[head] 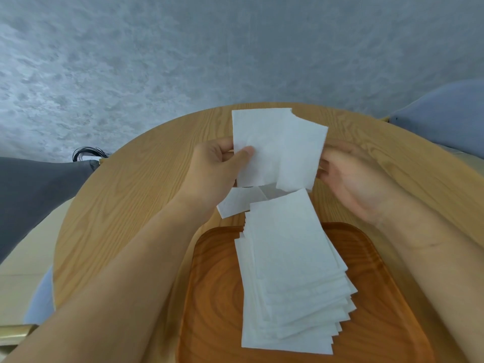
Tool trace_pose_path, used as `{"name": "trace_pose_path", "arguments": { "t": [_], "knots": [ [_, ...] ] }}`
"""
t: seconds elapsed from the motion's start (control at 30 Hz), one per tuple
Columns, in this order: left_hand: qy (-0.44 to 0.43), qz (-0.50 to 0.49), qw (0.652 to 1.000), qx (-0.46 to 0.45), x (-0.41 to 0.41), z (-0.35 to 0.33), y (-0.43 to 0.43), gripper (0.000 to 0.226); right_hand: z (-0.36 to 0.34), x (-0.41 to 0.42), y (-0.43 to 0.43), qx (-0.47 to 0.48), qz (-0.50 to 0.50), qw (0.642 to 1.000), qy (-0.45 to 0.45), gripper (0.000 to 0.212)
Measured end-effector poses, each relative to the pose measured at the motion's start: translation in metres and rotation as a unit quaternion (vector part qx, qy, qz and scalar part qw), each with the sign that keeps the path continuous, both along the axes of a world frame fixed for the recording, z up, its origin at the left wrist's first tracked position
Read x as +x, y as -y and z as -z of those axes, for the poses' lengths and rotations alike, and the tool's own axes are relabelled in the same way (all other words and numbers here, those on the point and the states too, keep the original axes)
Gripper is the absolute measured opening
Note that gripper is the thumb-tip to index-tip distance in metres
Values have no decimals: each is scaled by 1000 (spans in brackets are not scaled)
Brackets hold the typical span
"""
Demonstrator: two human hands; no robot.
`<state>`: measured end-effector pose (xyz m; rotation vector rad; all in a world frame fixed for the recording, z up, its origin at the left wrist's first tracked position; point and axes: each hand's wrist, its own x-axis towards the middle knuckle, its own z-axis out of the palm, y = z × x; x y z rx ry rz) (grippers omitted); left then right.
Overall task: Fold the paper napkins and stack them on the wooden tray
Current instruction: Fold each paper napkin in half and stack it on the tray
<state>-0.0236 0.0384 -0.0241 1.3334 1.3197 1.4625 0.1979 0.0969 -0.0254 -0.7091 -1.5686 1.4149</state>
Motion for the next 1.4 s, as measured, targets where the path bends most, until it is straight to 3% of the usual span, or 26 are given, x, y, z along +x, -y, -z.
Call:
{"name": "trace_pose_path", "arguments": {
  "t": [0.27, 0.4, 0.5, 0.87, 1.13, 1.27, 1.4],
  "knots": [
    [-18, 22, 1000, 2, 5, -4, 4, 22, 5, -1, -4, 27, 0, 1000, -12, 28],
    [20, 26, 999, -35, 6, -11, 5, 47, 3, 2, -4, 34, 21, 999, -36, 27],
    [27, 21, 999, -29, 4, -13, 5, 52, 2, 1, -1, 51, 30, 998, -21, 28],
    [-1, 11, 1000, 9, 1, -9, 6, 24, -10, 0, 10, 35, -14, 999, -40, 27],
    [-14, 140, 989, -48, -5, -16, 9, 33, -13, 2, 14, 30, 4, 1000, 3, 33],
    [-81, 240, 964, -81, -6, -17, 14, 9, -14, 3, 16, 43, 4, 997, 64, 27],
    [-125, 253, 955, -91, -8, -17, 14, 5, -13, 4, 17, 45, -30, 992, 116, 21]
  ]
}}
